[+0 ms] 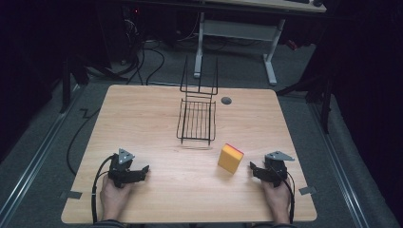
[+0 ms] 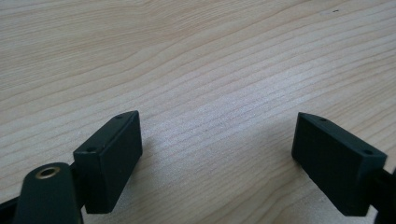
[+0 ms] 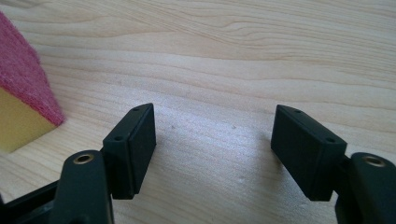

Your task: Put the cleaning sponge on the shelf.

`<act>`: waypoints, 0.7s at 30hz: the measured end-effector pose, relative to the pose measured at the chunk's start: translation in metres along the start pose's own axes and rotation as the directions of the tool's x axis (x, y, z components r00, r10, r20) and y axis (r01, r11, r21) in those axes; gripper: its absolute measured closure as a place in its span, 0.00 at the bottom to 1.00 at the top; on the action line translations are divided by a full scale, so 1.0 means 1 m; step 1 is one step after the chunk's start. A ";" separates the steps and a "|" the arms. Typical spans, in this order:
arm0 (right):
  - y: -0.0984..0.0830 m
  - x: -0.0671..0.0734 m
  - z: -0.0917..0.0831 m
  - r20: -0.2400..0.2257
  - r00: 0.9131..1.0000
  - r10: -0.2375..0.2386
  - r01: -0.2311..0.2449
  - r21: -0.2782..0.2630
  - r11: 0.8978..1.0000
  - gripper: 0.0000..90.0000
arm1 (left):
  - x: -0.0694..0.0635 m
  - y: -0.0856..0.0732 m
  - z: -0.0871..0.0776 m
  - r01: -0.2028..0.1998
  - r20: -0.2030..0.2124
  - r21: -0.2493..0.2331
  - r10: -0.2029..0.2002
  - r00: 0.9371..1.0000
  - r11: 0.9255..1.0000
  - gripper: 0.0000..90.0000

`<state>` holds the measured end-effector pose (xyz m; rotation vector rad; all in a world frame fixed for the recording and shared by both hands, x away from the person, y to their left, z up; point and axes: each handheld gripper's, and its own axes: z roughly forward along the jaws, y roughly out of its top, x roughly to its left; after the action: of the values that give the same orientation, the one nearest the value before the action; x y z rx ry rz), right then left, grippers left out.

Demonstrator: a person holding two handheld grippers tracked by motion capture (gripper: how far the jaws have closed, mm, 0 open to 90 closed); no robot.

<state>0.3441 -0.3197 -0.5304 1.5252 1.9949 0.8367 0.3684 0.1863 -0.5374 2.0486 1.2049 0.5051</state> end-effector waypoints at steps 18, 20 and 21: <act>0.000 0.000 0.000 -0.002 1.000 -0.003 0.003 0.000 1.000 0.33 | 0.000 0.000 0.000 -0.001 0.001 0.002 0.001 1.000 1.000 0.19; 0.000 0.000 0.000 0.000 1.000 0.003 -0.003 0.001 1.000 0.33 | 0.000 0.000 0.000 -0.001 -0.001 0.000 0.001 1.000 1.000 0.19; 0.000 0.001 0.000 0.003 1.000 0.001 -0.001 -0.003 1.000 0.33 | 0.000 0.000 0.000 0.000 -0.001 0.000 0.000 1.000 1.000 0.19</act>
<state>0.3439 -0.3191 -0.5306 1.5246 1.9902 0.8368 0.3685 0.1862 -0.5374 2.0491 1.2048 0.5058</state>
